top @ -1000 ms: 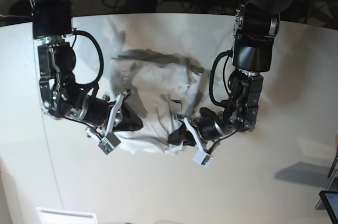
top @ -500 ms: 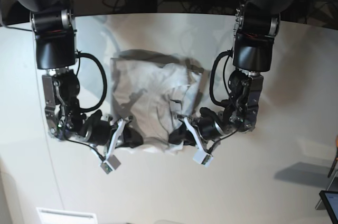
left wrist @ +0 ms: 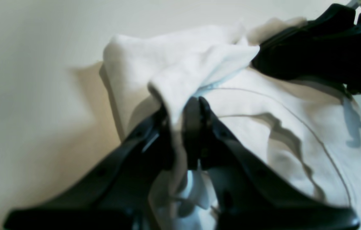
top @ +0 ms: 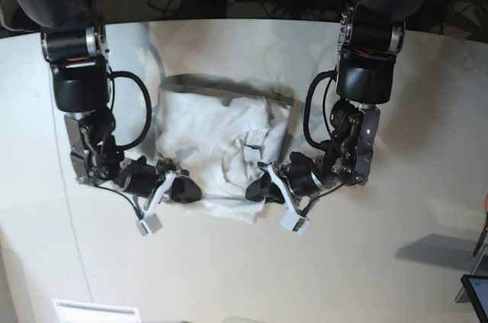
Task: Fold the T-shirt properly
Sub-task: 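Grasp the shirt edge with both grippers and pull it flat, then release the shirt with the left gripper and raise it away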
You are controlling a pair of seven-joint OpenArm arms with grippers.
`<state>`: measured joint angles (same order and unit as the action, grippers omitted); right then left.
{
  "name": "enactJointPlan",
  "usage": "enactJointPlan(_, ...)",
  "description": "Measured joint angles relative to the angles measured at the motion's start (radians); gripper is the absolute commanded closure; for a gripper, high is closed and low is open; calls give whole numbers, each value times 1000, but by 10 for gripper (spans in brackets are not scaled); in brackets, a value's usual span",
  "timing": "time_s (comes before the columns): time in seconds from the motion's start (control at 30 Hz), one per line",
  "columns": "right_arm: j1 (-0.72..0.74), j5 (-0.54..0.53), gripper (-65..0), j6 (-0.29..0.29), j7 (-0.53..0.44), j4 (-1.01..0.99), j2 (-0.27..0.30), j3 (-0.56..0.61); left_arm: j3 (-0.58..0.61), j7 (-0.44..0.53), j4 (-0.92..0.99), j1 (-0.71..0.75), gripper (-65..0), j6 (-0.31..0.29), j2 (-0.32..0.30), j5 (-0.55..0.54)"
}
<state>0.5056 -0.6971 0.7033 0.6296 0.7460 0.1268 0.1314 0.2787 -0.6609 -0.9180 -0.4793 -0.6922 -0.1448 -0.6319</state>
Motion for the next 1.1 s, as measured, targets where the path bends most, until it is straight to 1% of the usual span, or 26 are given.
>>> enactJointPlan(0.07, 2, 3, 0, 0, 10, 12, 0, 0, 2, 1, 0, 0, -72, -2, -15, 0)
enactJointPlan(0.13, -5, 7, 0, -9, 60, 62, 0, 0, -2, -1, -3, 0, -72, -9, -33, 0)
enactJointPlan(0.2, -23, 23, 0, -17, 120, 171, 2, -3, -43, -6, -19, 1, -72, -10, -47, 3)
enactJointPlan(0.3, -58, 21, 0, -16, 176, 340, 5, -11, -133, -12, -52, 1, -72, -3, -60, 5)
enactJointPlan(0.37, -74, 9, 0, -14, 215, 417, 2, -11, -169, -11, -85, 9, -72, 2, -72, 5)
enactJointPlan(0.43, -111, 6, 0, -12, 256, 485, -5, -15, -181, -10, -120, 20, -72, 6, -79, 7)
enactJointPlan(0.5, -169, -29, 0, -11, 278, 537, -13, -45, -177, -8, -134, 29, -72, 6, -82, 7)
enactJointPlan(0.6, -232, -47, 0, -12, 315, 559, -3, -79, -129, -7, -134, 37, -72, 6, -81, 7)
enactJointPlan(0.7, -241, -71, 0, -15, 318, 559, 5, -79, -92, -10, -134, 39, -72, 6, -77, 6)
enactJointPlan(0.83, -228, -86, 0, -15, 307, 563, -18, -74, -95, -10, -134, 39, -72, 6, -78, 5)
enactJointPlan(0.9, -229, -85, 0, -14, 311, 565, -35, -74, -97, -10, -134, 39, -72, 6, -81, 6)
enactJointPlan(0.97, -229, -86, 0, -14, 323, 565, -40, -70, -97, -8, -134, 39, -72, 6, -81, 6)
enactJointPlan(1.0, -229, -85, 0, -14, 327, 566, -40, -70, -97, -7, -134, 39, -79, 6, -83, 6)
enactJointPlan(1.03, -229, -85, 0, -15, 327, 566, -42, -71, -97, -7, -134, 39, -99, 6, -87, 6)
enactJointPlan(1.1, -229, -82, 0, -14, 328, 566, -45, -71, -97, -7, -134, 39, -186, 6, -97, 4)
